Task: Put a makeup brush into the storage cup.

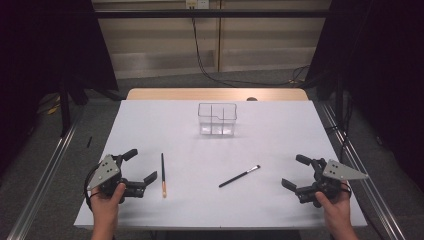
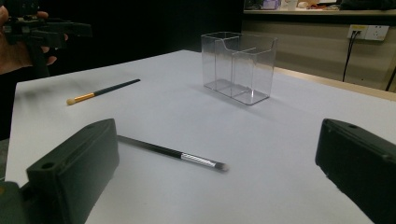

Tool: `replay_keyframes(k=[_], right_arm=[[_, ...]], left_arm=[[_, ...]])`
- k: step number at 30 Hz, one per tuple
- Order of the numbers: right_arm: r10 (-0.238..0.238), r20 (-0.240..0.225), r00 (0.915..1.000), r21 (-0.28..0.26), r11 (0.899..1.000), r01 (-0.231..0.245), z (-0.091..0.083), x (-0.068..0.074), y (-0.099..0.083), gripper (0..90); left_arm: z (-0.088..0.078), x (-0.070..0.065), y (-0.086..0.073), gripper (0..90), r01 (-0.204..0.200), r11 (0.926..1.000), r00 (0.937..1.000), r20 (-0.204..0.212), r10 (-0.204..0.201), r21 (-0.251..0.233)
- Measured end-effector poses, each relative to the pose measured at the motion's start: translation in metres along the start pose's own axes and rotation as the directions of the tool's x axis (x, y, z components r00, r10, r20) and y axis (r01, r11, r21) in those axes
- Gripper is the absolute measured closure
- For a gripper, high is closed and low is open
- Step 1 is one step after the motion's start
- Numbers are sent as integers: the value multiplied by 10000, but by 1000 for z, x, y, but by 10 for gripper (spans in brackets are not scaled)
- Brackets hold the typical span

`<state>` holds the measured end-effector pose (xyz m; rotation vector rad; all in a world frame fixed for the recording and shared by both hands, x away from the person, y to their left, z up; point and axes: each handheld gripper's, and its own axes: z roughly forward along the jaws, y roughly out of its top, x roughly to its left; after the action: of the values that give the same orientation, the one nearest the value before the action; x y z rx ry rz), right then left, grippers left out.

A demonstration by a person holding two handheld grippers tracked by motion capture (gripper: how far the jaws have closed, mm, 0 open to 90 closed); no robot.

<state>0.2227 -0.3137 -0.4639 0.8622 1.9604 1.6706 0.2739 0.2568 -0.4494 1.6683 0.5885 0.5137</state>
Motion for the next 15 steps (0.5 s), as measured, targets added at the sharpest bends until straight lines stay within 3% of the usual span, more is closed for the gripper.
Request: replay_keyframes(k=[15], right_arm=[[1,14,10000,-35,10000,-1,0,0,0,0]], left_arm=[[10,2,4,0,129,9999,9999,-99,-129,58]])
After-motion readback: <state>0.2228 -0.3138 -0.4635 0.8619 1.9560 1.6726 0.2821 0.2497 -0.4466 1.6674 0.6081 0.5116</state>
